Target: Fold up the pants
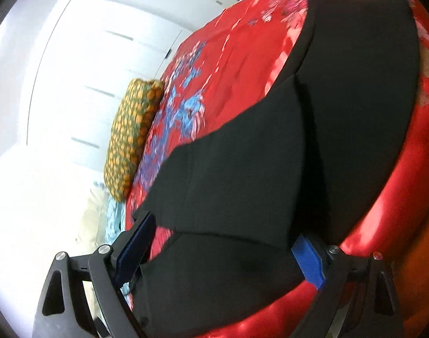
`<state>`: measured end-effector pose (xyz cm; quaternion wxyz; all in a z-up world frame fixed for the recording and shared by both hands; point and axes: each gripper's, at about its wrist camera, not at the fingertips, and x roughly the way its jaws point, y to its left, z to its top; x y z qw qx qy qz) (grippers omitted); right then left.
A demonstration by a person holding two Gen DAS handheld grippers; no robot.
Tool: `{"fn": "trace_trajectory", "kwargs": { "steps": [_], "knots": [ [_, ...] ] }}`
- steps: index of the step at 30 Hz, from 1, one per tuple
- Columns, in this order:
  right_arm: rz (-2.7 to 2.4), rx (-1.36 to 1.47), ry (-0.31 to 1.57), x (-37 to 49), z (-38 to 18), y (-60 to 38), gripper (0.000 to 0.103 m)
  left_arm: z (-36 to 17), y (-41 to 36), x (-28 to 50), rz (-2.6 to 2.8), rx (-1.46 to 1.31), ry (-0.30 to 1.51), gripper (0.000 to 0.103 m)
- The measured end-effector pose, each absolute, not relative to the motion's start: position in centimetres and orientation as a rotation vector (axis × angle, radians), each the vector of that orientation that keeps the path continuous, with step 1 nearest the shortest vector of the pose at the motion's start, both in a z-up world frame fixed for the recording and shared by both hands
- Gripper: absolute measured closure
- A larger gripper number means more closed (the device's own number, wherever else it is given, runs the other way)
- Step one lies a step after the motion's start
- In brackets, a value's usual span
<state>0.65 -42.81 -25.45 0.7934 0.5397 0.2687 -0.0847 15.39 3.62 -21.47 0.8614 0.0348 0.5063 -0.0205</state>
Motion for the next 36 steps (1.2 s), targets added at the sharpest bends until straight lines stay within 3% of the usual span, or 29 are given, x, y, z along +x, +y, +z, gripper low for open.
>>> {"fn": "trace_trajectory", "kwargs": {
  "steps": [2,4,6,7,8,15,20,26,32,33,35,36],
  "knots": [
    [-0.184,1.178,0.578,0.7,-25.6,-43.5,0.012,-21.7,3.4,15.5,-0.042,0.082,1.065,0.001],
    [-0.188,1.166,0.589,1.0,-25.6,-44.0,0.023,-21.8,3.2,15.6,-0.045,0.080,1.069,0.001],
    [-0.214,1.109,0.632,1.4,-25.4,-44.2,0.050,-21.8,3.1,15.8,-0.051,0.075,1.074,0.001],
    [-0.226,1.083,0.658,2.0,-25.4,-44.1,0.077,-21.8,3.0,15.9,-0.055,0.072,1.077,0.001],
    [-0.243,1.046,0.693,2.2,-25.4,-44.0,0.084,-21.8,2.9,16.0,-0.060,0.068,1.084,0.001],
    [-0.105,0.871,0.558,1.3,-18.2,-42.7,0.085,-18.1,2.7,21.0,-0.200,-0.127,1.131,0.001],
    [-0.040,0.814,0.493,1.2,-15.5,-42.2,0.085,-15.7,2.3,31.8,-0.248,-0.346,1.148,0.001],
    [0.027,0.838,0.483,-0.6,-15.4,-42.6,0.085,-19.0,1.9,41.2,-0.118,-0.496,1.231,0.001],
    [0.103,0.891,0.436,-1.4,-15.0,-44.0,0.086,-22.1,1.6,45.2,-0.070,-0.628,1.251,0.002],
    [0.123,0.894,0.429,-1.5,-14.8,-44.2,0.086,-22.4,1.4,45.7,-0.080,-0.636,1.252,0.004],
    [0.161,0.877,0.418,-2.0,-14.0,-44.2,0.086,-22.9,1.3,46.7,-0.101,-0.642,1.250,0.025],
    [0.191,0.874,0.406,-2.4,-13.6,-44.3,0.086,-23.2,1.3,46.9,-0.113,-0.644,1.258,0.057]
  ]
}}
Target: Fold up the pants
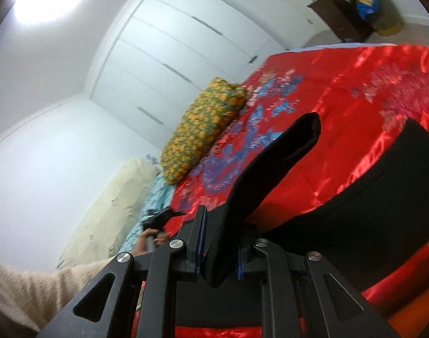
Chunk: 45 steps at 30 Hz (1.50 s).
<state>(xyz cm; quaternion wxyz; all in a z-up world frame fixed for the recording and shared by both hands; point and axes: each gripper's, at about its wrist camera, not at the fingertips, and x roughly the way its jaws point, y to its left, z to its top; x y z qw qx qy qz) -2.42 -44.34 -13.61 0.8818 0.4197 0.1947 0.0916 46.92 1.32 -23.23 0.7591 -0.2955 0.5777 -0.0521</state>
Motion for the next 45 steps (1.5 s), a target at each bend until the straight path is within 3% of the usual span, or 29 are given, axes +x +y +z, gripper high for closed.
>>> {"fn": "trace_trajectory", "kwargs": {
  "steps": [1,3,10,14,16,20,25,30,33,36,41,43,45],
  "knots": [
    [0.213,0.882,0.395,-2.7,-13.4,-44.5,0.087,-23.7,1.4,47.1,-0.129,-0.650,1.276,0.096],
    [0.260,0.921,0.373,-3.5,-13.2,-45.3,0.087,-24.0,1.8,46.8,-0.146,-0.664,1.281,0.099],
    [0.130,0.891,0.484,-1.3,-13.6,-48.8,0.087,-12.8,3.2,39.9,-0.229,-0.536,1.004,0.100],
    [0.175,0.845,0.488,1.1,-10.7,-49.3,0.087,-5.9,6.8,29.4,-0.212,-0.479,0.805,0.099],
    [0.186,0.796,0.546,2.0,-10.0,-49.2,0.087,-6.7,8.2,23.0,-0.147,-0.458,0.793,0.098],
    [0.075,0.724,0.772,2.9,-13.5,-50.2,0.087,-14.7,8.0,14.7,-0.061,-0.408,0.985,0.099],
    [-0.066,0.656,1.065,3.2,-19.3,-51.4,0.088,-18.2,7.0,13.0,-0.059,-0.421,1.089,0.099],
    [-0.088,0.560,1.068,3.6,-18.0,-51.8,0.088,-14.7,6.0,14.8,-0.089,-0.480,1.005,0.099],
    [-0.071,0.494,0.938,3.4,-13.6,-51.7,0.089,-11.1,5.3,14.8,-0.133,-0.504,0.887,0.099],
    [-0.088,0.426,0.823,1.6,-10.8,-52.2,0.089,-11.1,3.9,13.7,-0.153,-0.419,0.850,0.099],
    [-0.298,0.360,1.061,0.6,-19.2,-55.9,0.089,-20.3,1.1,13.0,-0.141,-0.323,1.159,0.098],
    [-0.317,0.358,1.134,0.4,-21.3,-56.4,0.089,-20.6,1.3,12.8,-0.140,-0.329,1.165,0.099],
    [-0.305,0.362,1.088,0.2,-20.3,-56.7,0.089,-19.5,1.3,12.9,-0.160,-0.312,1.143,0.098]
  ]
}}
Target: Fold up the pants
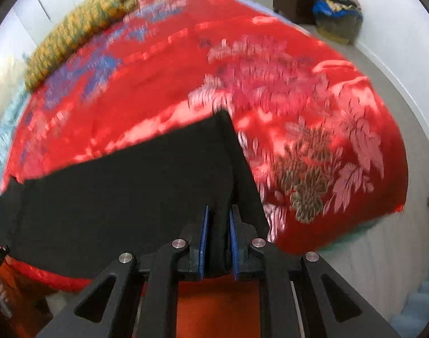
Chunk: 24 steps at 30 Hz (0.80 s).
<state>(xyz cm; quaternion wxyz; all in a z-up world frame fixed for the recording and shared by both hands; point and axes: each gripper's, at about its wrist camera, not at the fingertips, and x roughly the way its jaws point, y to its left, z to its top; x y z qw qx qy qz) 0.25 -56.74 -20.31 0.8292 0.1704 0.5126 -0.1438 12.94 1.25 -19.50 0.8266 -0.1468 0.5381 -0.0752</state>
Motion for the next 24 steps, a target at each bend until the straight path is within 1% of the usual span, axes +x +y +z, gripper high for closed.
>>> {"fn": "trace_trajectory", "kwargs": {
  "steps": [4,7,8,9,10,12,14,17,18,19,20,21,22,24],
  "knots": [
    [-0.279,0.182,1.077,1.6,-18.1,-55.2,0.089,-16.4,1.5,14.1,-0.183,-0.367,1.050,0.099],
    [-0.286,0.130,0.947,1.6,-14.6,-54.5,0.089,-14.4,0.5,13.4,-0.199,-0.309,0.942,0.098],
    [-0.302,0.134,0.915,1.5,-14.1,-54.6,0.089,-14.9,0.1,13.1,-0.199,-0.277,0.955,0.098],
    [-0.333,0.150,0.918,1.3,-14.7,-55.4,0.089,-16.1,-0.4,13.2,-0.199,-0.250,0.991,0.098],
    [-0.351,0.167,0.956,1.5,-16.1,-55.9,0.089,-18.3,-0.9,12.9,-0.200,-0.214,1.072,0.098],
    [-0.386,0.179,1.060,1.8,-19.1,-56.8,0.090,-20.8,-1.1,12.7,-0.187,-0.189,1.158,0.097],
    [-0.408,0.171,1.097,1.3,-20.8,-57.2,0.090,-20.6,-1.0,12.6,-0.195,-0.179,1.134,0.097],
    [-0.424,0.232,1.049,0.7,-20.7,-57.6,0.088,-20.1,-1.0,12.8,-0.200,-0.157,1.138,0.095],
    [-0.430,0.222,1.055,0.8,-20.6,-57.6,0.081,-20.4,-0.9,12.8,-0.196,-0.159,1.145,0.093],
    [-0.436,0.216,1.061,0.8,-20.8,-57.7,0.059,-20.5,-0.7,12.6,-0.198,-0.162,1.154,0.091],
    [-0.443,0.218,1.066,0.7,-20.6,-57.9,0.030,-20.5,-0.6,12.3,-0.202,-0.163,1.164,0.088],
    [-0.451,0.223,1.063,0.5,-20.4,-58.1,0.021,-20.1,-0.4,12.1,-0.204,-0.159,1.193,0.077],
    [-0.467,0.214,1.043,0.0,-19.6,-57.9,0.018,-19.7,-0.1,11.7,-0.197,-0.161,1.225,0.061],
    [-0.512,0.171,1.020,-0.9,-18.3,-57.8,0.016,-18.9,1.0,10.0,-0.170,-0.188,1.256,0.044]
  ]
}}
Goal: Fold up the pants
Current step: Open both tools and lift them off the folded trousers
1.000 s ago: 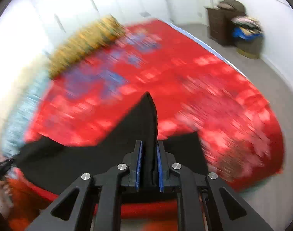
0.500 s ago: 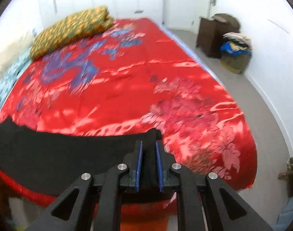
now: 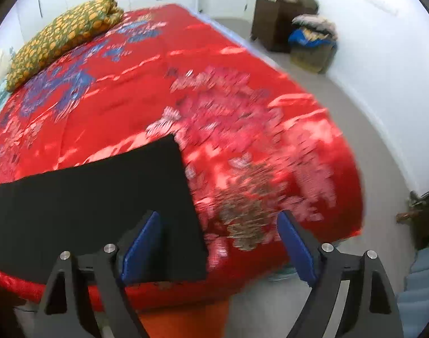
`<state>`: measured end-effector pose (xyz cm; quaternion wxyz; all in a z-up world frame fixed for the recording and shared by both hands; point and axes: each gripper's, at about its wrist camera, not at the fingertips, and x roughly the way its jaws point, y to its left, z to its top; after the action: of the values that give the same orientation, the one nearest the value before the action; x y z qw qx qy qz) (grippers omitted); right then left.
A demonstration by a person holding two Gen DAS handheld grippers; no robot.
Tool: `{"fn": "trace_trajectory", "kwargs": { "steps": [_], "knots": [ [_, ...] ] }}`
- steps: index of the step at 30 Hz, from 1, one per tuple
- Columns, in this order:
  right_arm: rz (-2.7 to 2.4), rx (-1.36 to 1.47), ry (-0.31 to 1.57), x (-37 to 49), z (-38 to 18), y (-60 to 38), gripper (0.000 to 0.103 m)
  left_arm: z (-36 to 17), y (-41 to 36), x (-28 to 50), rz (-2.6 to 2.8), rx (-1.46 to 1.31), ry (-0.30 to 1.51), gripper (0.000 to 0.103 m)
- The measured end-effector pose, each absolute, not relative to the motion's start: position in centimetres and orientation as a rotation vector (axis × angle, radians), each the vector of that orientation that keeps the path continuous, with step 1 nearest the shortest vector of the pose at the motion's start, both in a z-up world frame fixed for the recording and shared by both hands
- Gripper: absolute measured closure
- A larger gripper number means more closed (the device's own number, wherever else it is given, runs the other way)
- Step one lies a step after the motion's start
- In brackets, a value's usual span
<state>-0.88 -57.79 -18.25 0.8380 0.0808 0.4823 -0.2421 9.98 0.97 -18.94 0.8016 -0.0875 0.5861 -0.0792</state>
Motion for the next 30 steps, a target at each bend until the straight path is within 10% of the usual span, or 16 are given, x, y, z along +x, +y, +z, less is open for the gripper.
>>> {"fn": "trace_trajectory", "kwargs": {
  "steps": [11,16,23,28,30],
  "knots": [
    [-0.342,0.088,0.897,1.4,-14.0,-44.7,0.006,-14.6,4.1,13.9,-0.170,-0.005,1.024,0.022],
    [-0.094,0.096,0.943,4.8,-18.3,-32.9,0.006,-20.3,2.2,13.1,-0.244,0.372,1.158,0.049],
    [-0.045,-0.041,1.076,5.1,-24.5,-26.3,0.000,-18.6,6.2,8.9,-0.201,0.259,1.185,0.050],
    [-0.045,-0.009,1.044,4.9,-25.0,-26.9,0.000,-14.2,7.3,9.9,-0.136,0.109,0.978,0.005],
    [-0.054,-0.012,1.033,4.8,-25.1,-26.5,0.000,-13.6,8.1,12.1,-0.095,0.086,0.940,0.005]
  ]
}}
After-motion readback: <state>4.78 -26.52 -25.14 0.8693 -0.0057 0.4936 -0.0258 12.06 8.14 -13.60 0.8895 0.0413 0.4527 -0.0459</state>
